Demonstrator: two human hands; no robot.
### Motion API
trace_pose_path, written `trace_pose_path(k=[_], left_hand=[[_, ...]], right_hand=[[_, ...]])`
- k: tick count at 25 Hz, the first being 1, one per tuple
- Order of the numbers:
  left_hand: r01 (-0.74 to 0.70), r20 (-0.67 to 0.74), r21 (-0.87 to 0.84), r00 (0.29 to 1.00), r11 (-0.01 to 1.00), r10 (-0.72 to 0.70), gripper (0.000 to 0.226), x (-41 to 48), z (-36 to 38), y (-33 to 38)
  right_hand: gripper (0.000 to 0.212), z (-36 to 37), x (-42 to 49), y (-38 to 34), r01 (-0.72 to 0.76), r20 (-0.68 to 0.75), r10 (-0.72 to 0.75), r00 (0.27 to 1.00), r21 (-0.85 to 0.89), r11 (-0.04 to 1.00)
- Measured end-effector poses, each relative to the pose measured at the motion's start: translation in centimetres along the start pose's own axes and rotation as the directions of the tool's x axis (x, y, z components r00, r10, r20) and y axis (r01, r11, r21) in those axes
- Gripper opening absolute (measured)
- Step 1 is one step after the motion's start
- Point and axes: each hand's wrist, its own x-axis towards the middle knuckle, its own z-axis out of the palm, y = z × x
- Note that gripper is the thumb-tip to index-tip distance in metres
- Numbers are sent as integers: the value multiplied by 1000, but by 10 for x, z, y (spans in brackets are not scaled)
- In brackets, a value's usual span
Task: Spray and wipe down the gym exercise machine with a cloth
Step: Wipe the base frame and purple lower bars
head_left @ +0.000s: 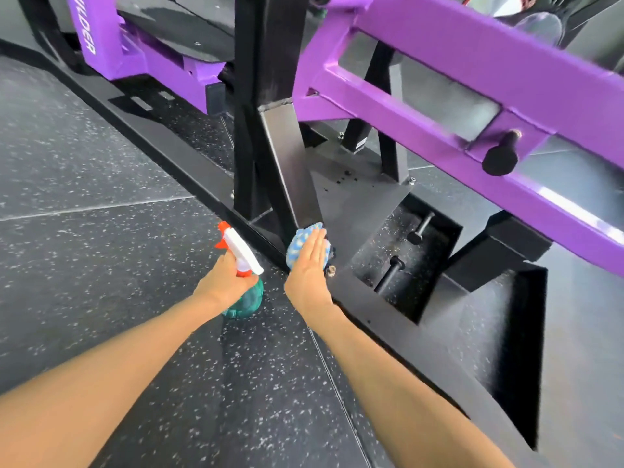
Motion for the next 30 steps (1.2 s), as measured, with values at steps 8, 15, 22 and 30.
trace_pose_path(k=[8, 15, 22, 30], left_hand=[[-14, 6, 62, 1000, 998, 14, 41, -4, -3, 9], [-91, 251, 11, 964, 996, 85, 27, -4, 31, 42], [-139, 332, 66, 937, 988, 109, 19, -2, 59, 58], [-149, 356, 72, 927, 986, 114, 25, -6, 61, 68]], right_hand=[[50, 26, -86, 80, 52, -6, -73, 997, 760, 648], [52, 23, -77, 177, -369, 147, 471, 870, 828, 422], [74, 66, -75, 151, -96, -48, 142, 989, 524, 846], [65, 66, -24, 73, -65, -40, 90, 995, 420, 905]])
